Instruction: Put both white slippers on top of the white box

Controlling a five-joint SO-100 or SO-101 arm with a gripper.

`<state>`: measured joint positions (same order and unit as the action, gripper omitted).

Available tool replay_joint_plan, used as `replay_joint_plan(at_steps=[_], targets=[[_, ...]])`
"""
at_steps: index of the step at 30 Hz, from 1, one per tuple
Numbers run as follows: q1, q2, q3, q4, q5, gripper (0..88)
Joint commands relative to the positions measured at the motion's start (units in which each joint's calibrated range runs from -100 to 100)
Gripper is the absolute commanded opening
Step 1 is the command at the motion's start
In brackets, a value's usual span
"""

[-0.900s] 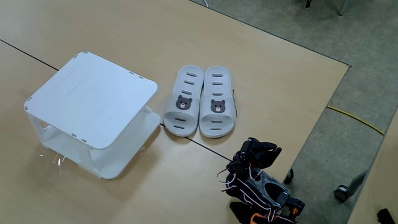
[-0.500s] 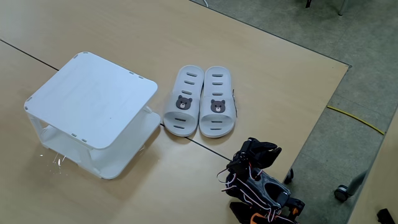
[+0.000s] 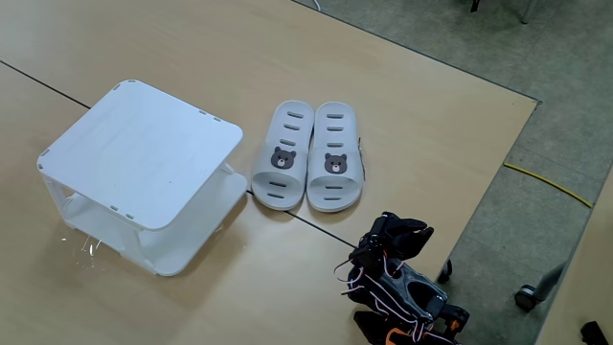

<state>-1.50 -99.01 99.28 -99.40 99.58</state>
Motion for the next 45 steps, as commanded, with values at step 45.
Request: replay_joint_plan(at_steps=[45], targets=[[5.8, 99.5, -4.7, 17.3, 0.4, 1.1]])
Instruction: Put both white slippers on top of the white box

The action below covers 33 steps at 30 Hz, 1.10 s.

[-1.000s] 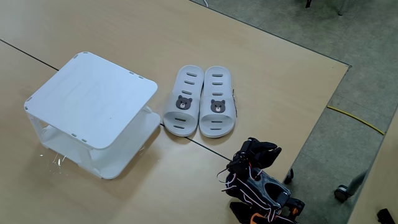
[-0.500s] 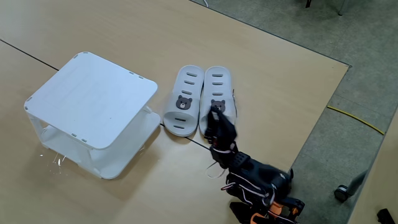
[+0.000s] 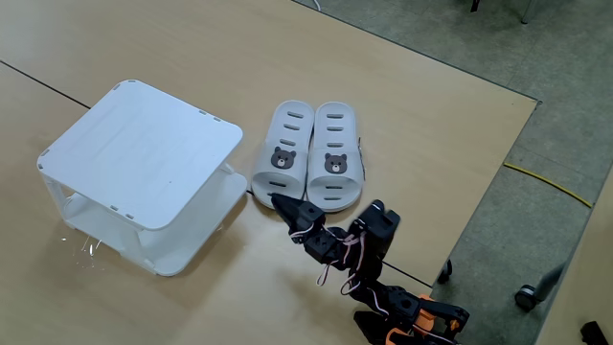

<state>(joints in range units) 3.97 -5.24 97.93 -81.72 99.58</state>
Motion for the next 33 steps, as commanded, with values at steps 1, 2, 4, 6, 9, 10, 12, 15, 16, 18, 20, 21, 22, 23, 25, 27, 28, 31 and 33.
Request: replay_joint_plan(at_steps=[1, 2, 4, 6, 9, 10, 12, 15, 16, 18, 20, 21, 22, 23, 25, 27, 28, 31, 33], targets=[[0.3, 7.6, -4.6, -0.3, 0.4, 1.1], [0.4, 10.0, -7.0, -0.3, 0.4, 1.2], [1.5, 13.5, -11.0, -0.4, 0.4, 5.0], [2.7, 16.9, -14.3, -0.3, 0.4, 11.3], [5.0, 21.3, -18.3, -0.3, 0.4, 13.4], [6.3, 23.3, -20.8, -0.3, 0.4, 13.4], [7.9, 25.4, -24.7, -0.3, 0.4, 15.6], [9.5, 27.2, -31.0, -0.2, 0.4, 23.4], [9.8, 27.9, -32.8, 0.0, 0.4, 24.6], [10.8, 30.3, -36.8, 0.1, 0.4, 25.0], [11.7, 33.0, -40.4, 0.1, 0.4, 25.0], [12.2, 34.6, -42.4, 0.2, 0.4, 25.0], [12.5, 36.2, -44.1, 0.3, 0.4, 25.0], [12.9, 37.6, -45.8, 0.3, 0.4, 25.0], [13.4, 40.3, -49.0, 0.3, 0.4, 25.0], [14.7, 42.9, -52.7, 0.4, 0.4, 25.0], [15.4, 43.9, -54.3, 0.4, 0.4, 25.0], [17.0, 46.1, -59.2, 1.2, 0.4, 25.0], [18.2, 46.3, -61.3, 3.2, 0.4, 25.0]])
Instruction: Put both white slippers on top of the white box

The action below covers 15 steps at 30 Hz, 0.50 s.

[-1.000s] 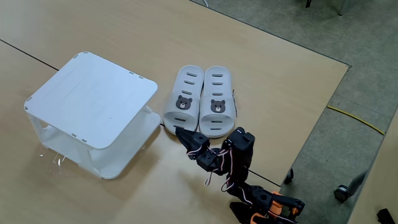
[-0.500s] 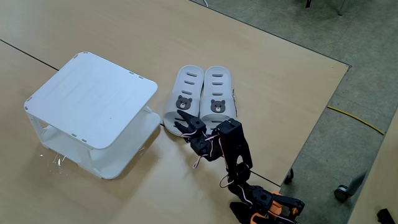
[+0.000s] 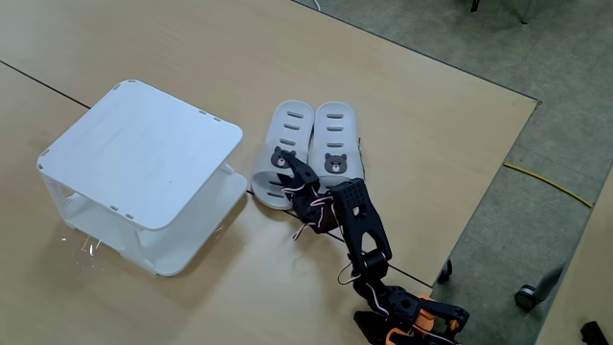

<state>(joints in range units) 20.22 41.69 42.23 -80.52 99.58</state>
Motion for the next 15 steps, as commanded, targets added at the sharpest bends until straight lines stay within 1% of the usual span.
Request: replay_joint_plan(at_steps=[1, 8, 11, 15], targets=[[2.5, -0.7, -7.4, 3.6, 0.4, 25.0], [4.0, 1.9, -18.5, 12.4, 0.4, 24.6], [4.0, 4.1, -21.8, 13.0, 0.4, 24.5], [3.9, 5.3, -21.9, 13.6, 0.4, 24.2]])
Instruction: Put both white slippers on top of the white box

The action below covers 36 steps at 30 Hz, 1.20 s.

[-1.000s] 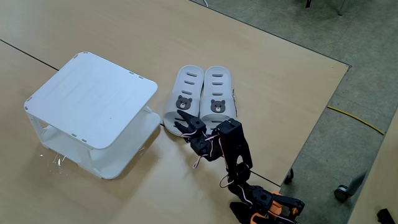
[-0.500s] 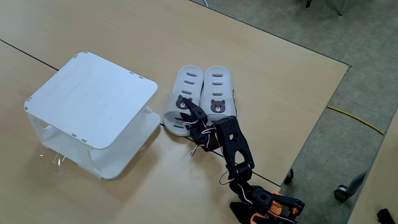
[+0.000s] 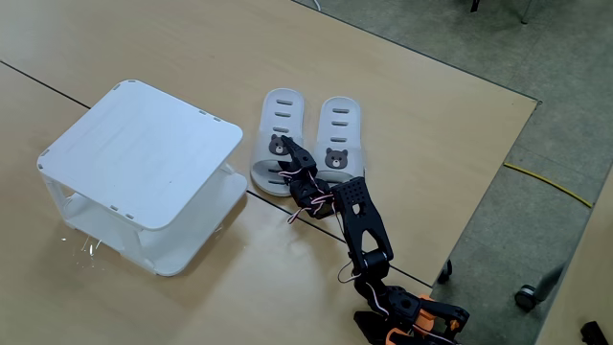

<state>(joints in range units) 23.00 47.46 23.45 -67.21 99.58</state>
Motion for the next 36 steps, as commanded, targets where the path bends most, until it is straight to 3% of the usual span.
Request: replay_joint_plan(at_steps=[1, 4, 12, 18, 26, 36], targets=[[0.9, -0.4, -3.1, 0.3, 0.4, 22.7], [0.8, -0.4, -3.2, 1.6, 0.4, 0.7], [0.8, 1.8, -13.8, 2.4, 0.4, 0.8], [1.2, -15.9, -13.6, 22.0, 0.4, 0.8], [1.3, -36.2, -13.5, 39.3, 0.4, 0.8], [1.0, -54.2, -13.5, 46.9, 0.4, 0.8]])
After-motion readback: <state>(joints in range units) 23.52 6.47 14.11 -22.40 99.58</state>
